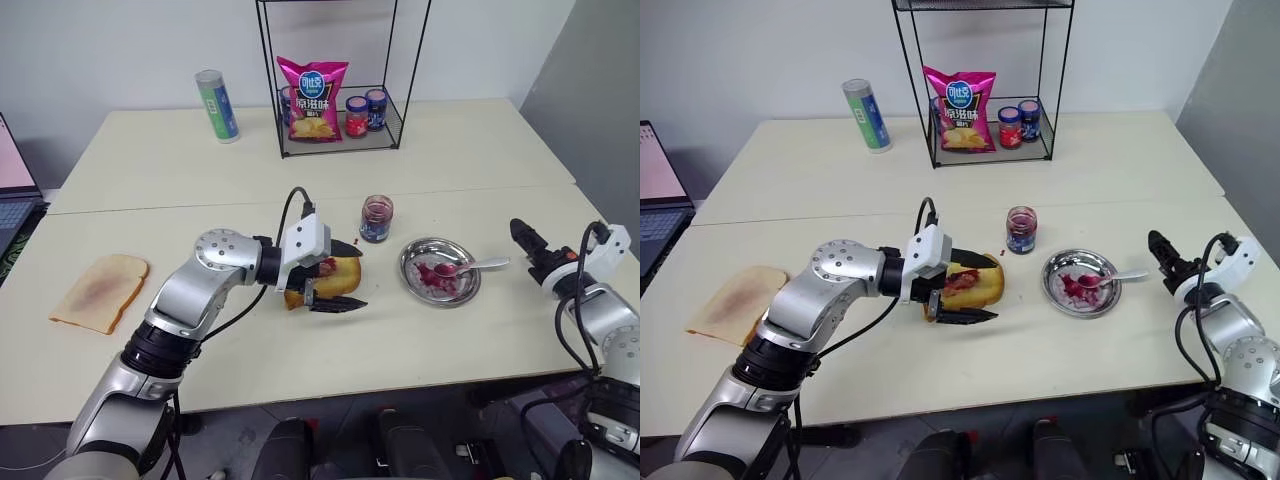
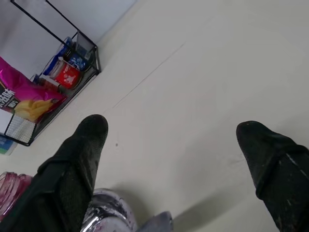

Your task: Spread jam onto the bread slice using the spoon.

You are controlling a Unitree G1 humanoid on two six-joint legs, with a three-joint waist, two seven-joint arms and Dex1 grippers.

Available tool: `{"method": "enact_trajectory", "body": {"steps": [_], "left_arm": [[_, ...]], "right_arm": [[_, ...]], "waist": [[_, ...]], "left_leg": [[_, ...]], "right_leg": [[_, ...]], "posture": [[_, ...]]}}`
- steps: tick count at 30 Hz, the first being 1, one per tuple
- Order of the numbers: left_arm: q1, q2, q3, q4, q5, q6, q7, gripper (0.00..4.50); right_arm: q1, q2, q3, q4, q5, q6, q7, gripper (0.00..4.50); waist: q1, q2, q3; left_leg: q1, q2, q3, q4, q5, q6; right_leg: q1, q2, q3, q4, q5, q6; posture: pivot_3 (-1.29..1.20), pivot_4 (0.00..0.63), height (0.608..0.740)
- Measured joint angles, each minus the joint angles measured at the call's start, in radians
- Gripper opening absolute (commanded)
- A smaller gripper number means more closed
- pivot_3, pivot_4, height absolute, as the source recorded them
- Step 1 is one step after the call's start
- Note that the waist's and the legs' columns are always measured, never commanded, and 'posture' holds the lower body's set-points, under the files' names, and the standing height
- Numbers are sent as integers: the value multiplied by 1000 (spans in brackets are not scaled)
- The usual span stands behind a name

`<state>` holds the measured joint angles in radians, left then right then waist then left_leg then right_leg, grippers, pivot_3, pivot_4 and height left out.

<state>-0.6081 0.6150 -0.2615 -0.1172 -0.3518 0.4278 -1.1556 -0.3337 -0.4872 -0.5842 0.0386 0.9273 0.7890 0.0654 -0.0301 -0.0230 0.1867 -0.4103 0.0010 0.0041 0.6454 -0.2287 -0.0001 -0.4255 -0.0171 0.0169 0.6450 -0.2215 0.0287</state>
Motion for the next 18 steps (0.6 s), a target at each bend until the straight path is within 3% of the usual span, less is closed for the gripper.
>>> {"method": "enact_trajectory", "body": {"steps": [5,10,15,18], "left_arm": [[48,94,142,1,-25,89,44,4500],[145,208,274,-8,-44,145,77,4500],[314,320,421,-57,-61,198,85,4500],[374,323,460,-120,-89,237,100,4500]], "right_arm": [[-70,-206,67,5,-110,-22,128,4484],[-74,-352,280,-121,-157,7,391,4484],[47,-556,431,-384,-112,53,751,4484],[114,-589,453,-420,-107,64,855,4484]], "waist": [[-3,2,1],[-5,2,2],[10,1,1],[27,0,2]], "left_leg": [[1,1,0,0,0,0],[2,2,1,-1,0,0],[1,5,-3,-1,0,0],[1,4,-2,2,0,0]], "right_leg": [[1,0,-1,0,0,0],[0,1,0,0,0,0],[1,-3,-4,-2,-2,-2],[2,-4,-3,-2,-3,-4]], "posture": [[0,150,740],[0,150,740],[0,150,740],[0,150,740]]}}
